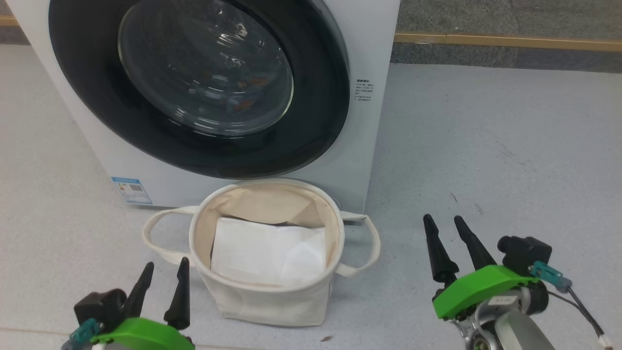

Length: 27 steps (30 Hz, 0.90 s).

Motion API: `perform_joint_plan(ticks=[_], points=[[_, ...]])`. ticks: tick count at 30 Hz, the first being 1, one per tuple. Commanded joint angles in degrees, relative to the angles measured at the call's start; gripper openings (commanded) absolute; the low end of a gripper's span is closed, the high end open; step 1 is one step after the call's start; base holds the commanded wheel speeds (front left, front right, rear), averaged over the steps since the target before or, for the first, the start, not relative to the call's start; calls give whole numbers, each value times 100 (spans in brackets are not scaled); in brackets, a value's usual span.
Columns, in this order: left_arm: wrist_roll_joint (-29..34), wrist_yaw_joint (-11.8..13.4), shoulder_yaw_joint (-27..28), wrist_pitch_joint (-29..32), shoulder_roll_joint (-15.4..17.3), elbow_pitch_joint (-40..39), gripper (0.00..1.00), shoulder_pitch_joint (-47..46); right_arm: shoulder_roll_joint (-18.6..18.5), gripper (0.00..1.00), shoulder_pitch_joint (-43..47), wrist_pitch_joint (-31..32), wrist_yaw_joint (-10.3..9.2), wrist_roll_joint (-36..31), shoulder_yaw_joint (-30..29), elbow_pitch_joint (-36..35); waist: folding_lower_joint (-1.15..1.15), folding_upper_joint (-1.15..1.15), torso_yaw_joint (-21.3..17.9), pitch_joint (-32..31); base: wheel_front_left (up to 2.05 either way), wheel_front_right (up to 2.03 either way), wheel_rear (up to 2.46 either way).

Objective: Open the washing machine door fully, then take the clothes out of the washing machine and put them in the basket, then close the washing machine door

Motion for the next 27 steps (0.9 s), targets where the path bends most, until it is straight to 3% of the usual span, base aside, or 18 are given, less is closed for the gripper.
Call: perform_joint_plan(ticks=[1, 27], points=[[156, 50, 131, -98, 214, -211, 100, -345, -16, 100, -314, -96, 2, -173, 141, -208, 0, 0, -2, -1, 0, 0, 0], [1414, 486, -393, -521, 674, -339, 100, -516, -16, 100, -539, -485, 2, -1890, 492, -302, 0, 0, 62, -10, 0, 0, 0]])
